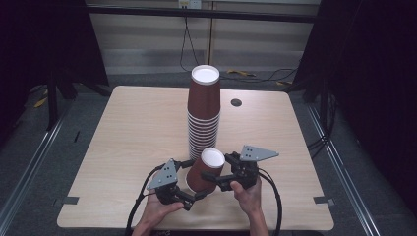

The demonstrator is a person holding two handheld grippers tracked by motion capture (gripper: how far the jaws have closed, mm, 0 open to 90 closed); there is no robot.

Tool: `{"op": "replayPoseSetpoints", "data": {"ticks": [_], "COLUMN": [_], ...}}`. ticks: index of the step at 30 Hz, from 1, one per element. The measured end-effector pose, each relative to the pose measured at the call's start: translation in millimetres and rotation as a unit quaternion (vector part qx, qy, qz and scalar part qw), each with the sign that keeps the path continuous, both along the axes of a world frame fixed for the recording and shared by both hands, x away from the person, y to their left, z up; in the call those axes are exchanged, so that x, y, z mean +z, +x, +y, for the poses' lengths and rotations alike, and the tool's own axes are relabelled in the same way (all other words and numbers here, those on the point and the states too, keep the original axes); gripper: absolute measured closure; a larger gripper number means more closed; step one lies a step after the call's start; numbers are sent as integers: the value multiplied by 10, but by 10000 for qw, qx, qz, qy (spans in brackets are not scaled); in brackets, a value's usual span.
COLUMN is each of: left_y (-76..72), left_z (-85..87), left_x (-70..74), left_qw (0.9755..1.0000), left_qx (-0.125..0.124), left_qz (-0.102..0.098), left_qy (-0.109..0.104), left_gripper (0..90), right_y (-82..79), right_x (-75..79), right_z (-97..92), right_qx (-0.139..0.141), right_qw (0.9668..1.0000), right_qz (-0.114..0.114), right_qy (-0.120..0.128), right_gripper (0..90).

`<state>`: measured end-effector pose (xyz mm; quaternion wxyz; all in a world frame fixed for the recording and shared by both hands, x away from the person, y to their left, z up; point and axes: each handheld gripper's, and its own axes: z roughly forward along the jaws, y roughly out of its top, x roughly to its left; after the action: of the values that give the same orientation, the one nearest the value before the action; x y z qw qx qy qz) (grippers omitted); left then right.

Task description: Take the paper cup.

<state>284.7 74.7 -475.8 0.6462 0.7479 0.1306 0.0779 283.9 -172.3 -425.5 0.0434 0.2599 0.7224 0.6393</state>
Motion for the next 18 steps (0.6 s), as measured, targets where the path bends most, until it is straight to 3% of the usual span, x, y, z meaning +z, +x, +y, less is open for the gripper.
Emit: {"op": "replayPoseSetpoints", "data": {"ticks": [12, 18], "left_y": [47, 39], "left_z": [-21, -36], "left_x": [-43, -22], "left_qw": [9994, 9996], "left_qx": [-220, -245], "left_qz": [115, 123], "left_qy": [-229, -75], "left_gripper": [87, 103], "right_y": [9, -5], "right_x": [-21, -29], "right_z": [98, 90], "right_qx": [123, 151], "right_qw": [9999, 9998], "right_qz": [-14, -28], "right_qy": [57, 84], "right_gripper": [229, 224]}}
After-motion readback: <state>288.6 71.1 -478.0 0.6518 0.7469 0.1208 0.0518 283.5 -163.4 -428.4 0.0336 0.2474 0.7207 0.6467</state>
